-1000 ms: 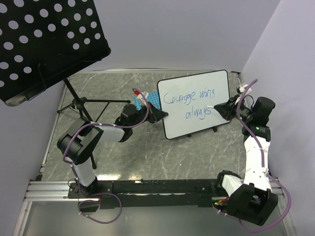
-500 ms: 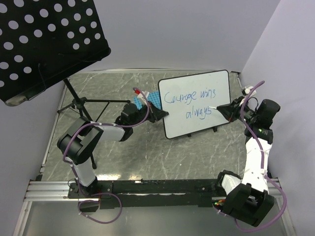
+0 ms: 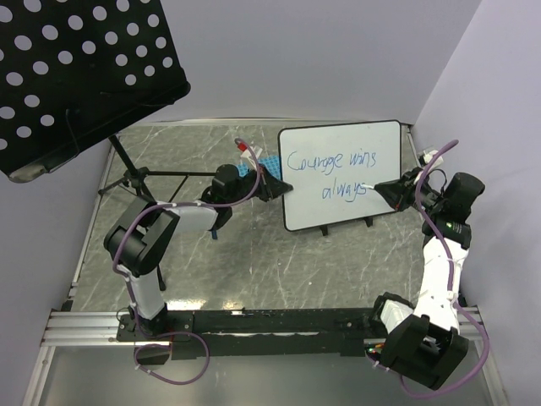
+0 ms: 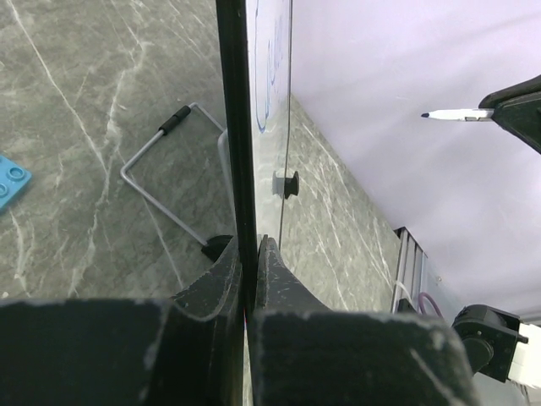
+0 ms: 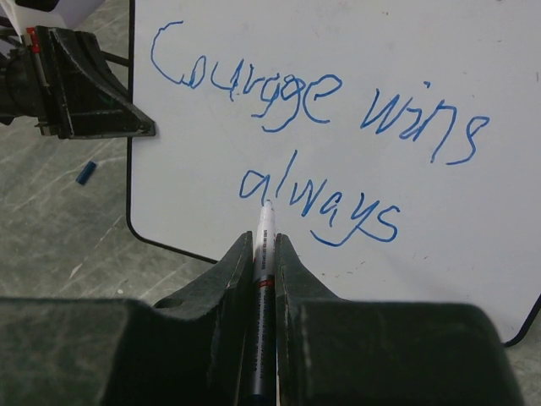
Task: Write a sentence on the whiteboard
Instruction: Put down the whiteboard on the whiteboard stand.
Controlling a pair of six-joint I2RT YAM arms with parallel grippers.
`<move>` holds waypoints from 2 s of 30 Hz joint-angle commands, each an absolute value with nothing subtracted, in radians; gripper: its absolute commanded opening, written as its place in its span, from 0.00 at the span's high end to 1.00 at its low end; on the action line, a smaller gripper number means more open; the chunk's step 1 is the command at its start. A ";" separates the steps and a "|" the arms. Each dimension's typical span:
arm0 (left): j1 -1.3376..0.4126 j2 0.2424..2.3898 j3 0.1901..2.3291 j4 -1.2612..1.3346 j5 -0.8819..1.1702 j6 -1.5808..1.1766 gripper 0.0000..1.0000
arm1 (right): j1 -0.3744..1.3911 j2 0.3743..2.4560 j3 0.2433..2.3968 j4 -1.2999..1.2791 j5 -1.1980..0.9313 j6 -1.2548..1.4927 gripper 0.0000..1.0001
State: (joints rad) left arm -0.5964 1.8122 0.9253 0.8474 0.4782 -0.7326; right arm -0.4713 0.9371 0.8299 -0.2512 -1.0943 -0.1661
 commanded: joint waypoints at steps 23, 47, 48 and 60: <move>-0.537 1.904 0.810 1.091 0.545 -0.609 0.99 | -0.483 0.948 0.830 -0.239 -1.150 -0.178 1.00; -0.473 1.919 1.011 0.876 0.575 -0.515 0.99 | -0.485 0.966 0.824 -0.245 -1.161 -0.193 1.00; -0.466 1.925 1.017 0.882 0.580 -0.521 0.99 | -0.483 0.966 0.822 -0.244 -1.163 -0.193 1.00; -0.431 1.973 1.157 0.832 0.652 -0.603 0.99 | -0.485 0.979 0.825 -0.259 -1.163 -0.212 1.00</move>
State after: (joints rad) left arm -0.4461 1.9656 1.0775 0.8333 0.7055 -0.7113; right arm -0.4770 0.9733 0.8295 -0.2687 -1.1362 -0.1894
